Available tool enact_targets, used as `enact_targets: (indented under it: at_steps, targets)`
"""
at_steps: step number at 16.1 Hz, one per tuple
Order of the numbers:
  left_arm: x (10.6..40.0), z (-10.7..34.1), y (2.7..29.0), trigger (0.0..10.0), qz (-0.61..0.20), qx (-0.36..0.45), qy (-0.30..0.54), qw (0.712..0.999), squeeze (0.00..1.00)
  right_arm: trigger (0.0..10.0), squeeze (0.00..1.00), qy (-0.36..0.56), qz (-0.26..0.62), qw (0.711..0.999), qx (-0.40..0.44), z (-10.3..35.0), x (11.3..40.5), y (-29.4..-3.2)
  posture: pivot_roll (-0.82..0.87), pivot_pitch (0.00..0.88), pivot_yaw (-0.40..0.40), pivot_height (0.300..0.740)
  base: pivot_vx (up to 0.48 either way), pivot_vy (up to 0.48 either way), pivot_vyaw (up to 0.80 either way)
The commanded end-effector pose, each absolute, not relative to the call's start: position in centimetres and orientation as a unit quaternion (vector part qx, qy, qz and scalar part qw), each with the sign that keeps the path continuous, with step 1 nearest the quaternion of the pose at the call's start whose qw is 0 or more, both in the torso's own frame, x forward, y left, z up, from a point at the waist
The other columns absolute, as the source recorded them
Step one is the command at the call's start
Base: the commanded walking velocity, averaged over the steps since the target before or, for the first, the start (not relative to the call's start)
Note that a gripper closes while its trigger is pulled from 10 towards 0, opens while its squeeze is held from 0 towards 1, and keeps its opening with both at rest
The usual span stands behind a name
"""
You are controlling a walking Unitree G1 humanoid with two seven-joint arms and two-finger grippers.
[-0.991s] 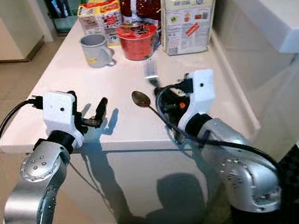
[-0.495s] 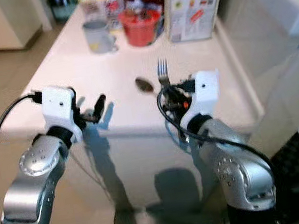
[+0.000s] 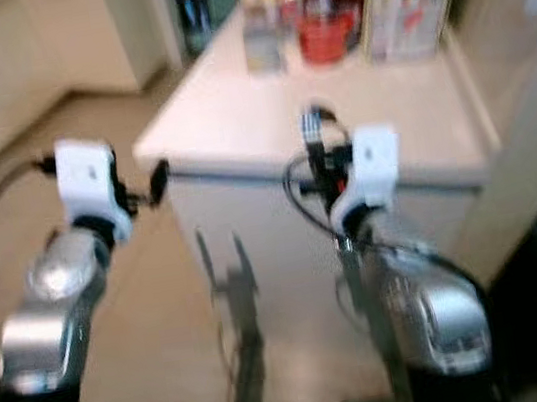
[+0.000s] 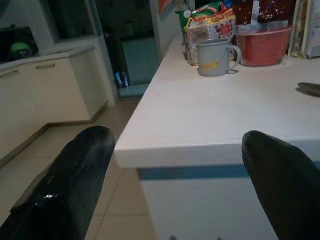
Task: Setting the table
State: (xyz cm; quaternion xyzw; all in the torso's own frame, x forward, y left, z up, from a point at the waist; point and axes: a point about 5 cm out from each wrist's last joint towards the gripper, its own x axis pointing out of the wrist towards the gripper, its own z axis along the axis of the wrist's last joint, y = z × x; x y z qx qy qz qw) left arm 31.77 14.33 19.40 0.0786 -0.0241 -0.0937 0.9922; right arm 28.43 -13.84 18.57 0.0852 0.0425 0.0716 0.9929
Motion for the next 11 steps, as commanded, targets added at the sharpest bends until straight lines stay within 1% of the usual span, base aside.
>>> enact_targets:
  at_steps: [1,4,11]
  targets:
    - [32.1,19.5,13.9,10.0,-0.097,0.079,-0.029,0.992,0.00,10.0,0.00,0.032,0.042,0.997,0.063,18.6,28.4,-14.6,0.00,0.000,0.050,0.740,0.000,0.000,0.00]
    - [32.2,19.6,13.3,10.0,-0.104,0.085,-0.032,0.990,0.00,10.0,0.00,0.030,0.012,0.999,0.038,18.4,28.8,-15.3,0.01,0.000,0.042,0.740,0.000,-0.363,0.00]
    - [32.7,20.2,13.3,10.0,-0.097,0.085,-0.044,0.991,0.00,10.0,0.00,0.021,0.030,0.999,0.030,18.3,29.6,-14.8,0.01,0.000,0.028,0.740,0.000,-0.429,0.00]
